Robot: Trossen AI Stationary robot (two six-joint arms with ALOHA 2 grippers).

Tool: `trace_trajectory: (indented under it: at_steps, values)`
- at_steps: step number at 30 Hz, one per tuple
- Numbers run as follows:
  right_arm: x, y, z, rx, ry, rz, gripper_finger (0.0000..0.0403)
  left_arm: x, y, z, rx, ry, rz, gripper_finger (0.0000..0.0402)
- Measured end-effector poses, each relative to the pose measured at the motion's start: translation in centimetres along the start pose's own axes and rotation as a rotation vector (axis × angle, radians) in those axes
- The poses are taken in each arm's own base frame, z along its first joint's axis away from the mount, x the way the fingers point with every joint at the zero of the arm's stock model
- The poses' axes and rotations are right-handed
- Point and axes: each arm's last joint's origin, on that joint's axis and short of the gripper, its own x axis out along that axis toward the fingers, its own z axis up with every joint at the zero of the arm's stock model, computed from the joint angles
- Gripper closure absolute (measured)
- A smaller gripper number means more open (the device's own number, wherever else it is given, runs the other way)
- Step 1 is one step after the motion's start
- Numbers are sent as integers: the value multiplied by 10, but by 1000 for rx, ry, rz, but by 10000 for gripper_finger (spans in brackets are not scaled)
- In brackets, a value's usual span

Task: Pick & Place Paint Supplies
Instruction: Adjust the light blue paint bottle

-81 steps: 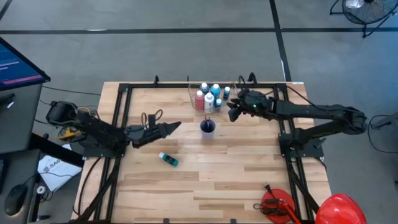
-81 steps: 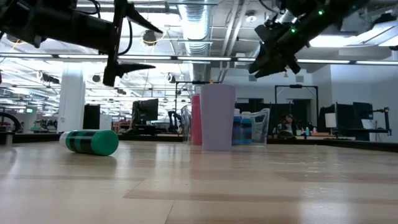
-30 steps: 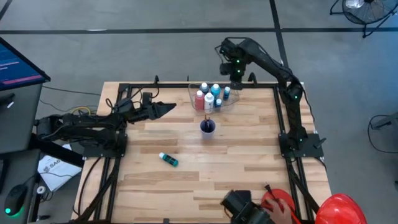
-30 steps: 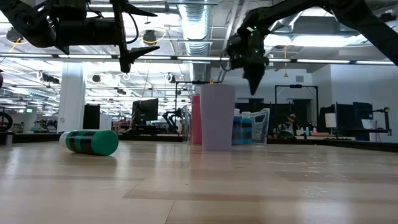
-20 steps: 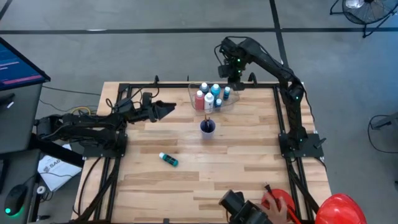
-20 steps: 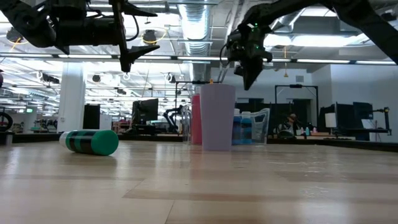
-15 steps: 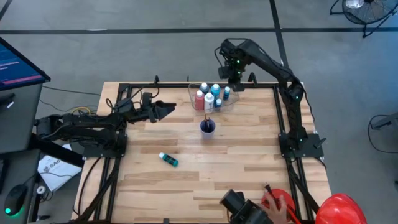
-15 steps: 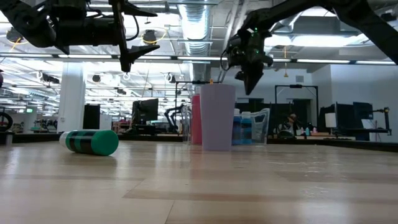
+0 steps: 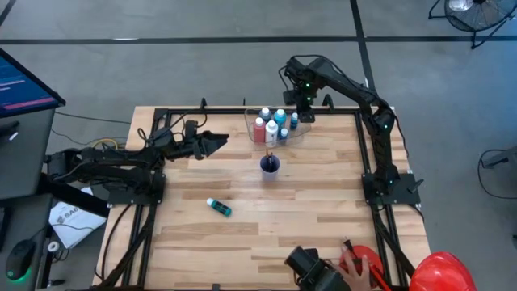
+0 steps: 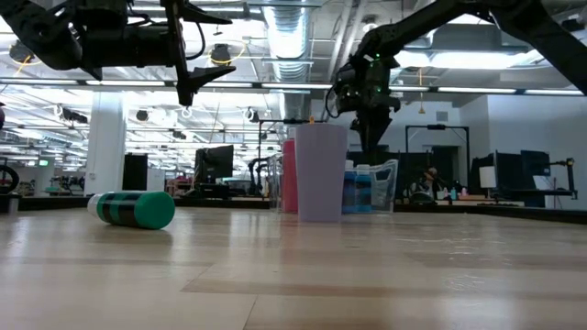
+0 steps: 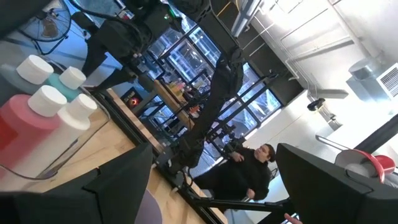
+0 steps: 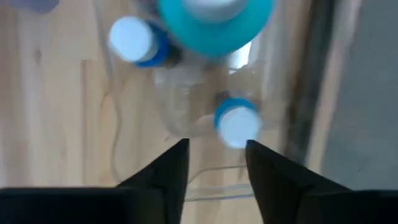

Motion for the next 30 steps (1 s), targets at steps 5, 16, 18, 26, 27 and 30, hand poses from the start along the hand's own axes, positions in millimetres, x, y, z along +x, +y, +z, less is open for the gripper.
trace_trajectory:
  at_steps: [5,16,18,26,27,30]
  values:
    - [0,-2,7,-20,5,-89,211,0,0,0,-1,-4,4,66]
    - [0,-3,6,-18,0,-92,159,0,0,0,-50,3,-2,66]
    - [-1,-5,5,-14,-8,-97,162,0,0,0,-53,4,-3,66]
    - [-1,-6,7,-18,-26,-101,177,0,0,0,-53,4,-4,66]
    - [-1,-5,7,-18,-34,-95,178,0,0,0,-53,5,-4,66]
    - [-1,-6,7,-16,-43,-87,179,0,0,0,-53,5,-4,66]
